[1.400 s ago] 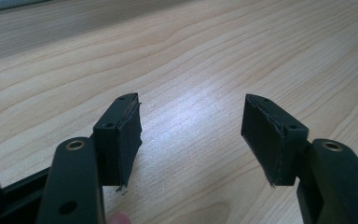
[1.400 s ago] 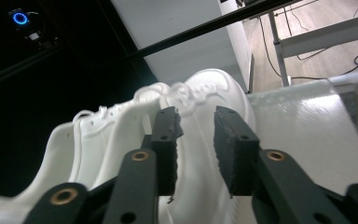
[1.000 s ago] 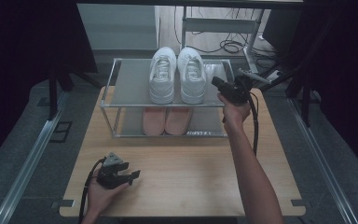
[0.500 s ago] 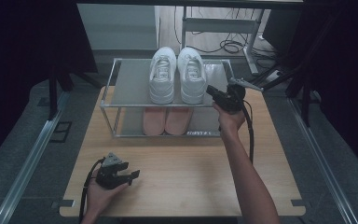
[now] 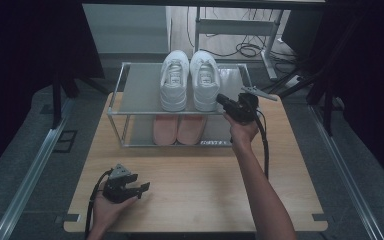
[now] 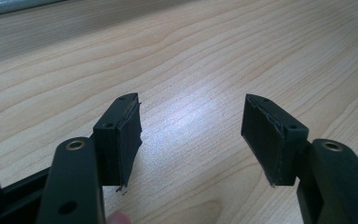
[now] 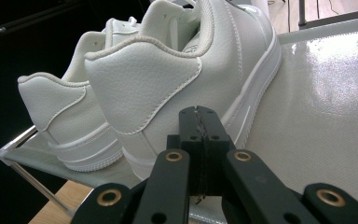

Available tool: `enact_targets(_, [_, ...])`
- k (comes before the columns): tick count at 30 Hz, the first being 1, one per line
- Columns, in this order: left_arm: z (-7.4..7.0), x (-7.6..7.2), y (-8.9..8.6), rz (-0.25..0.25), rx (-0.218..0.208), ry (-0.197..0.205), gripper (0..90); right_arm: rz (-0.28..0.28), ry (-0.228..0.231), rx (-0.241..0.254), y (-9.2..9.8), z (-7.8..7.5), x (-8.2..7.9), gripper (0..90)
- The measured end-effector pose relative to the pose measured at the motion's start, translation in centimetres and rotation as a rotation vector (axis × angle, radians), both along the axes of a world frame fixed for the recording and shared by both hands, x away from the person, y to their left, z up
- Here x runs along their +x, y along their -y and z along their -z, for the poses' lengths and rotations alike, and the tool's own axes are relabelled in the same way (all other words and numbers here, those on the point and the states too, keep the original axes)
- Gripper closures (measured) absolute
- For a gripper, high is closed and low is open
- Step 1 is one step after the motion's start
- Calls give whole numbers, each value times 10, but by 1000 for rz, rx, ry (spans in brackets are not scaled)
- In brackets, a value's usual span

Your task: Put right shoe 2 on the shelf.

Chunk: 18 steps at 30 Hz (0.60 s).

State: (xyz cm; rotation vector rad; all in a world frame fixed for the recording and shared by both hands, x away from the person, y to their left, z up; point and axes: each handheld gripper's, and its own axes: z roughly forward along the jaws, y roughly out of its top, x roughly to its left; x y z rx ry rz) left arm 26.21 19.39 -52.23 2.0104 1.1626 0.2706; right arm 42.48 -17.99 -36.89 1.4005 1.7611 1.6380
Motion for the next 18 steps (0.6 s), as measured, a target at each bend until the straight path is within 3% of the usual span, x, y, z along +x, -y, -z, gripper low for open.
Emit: enact_targets(18, [1, 1, 1, 1, 6, 3, 382, -39, 10, 11, -20, 0, -2, 893])
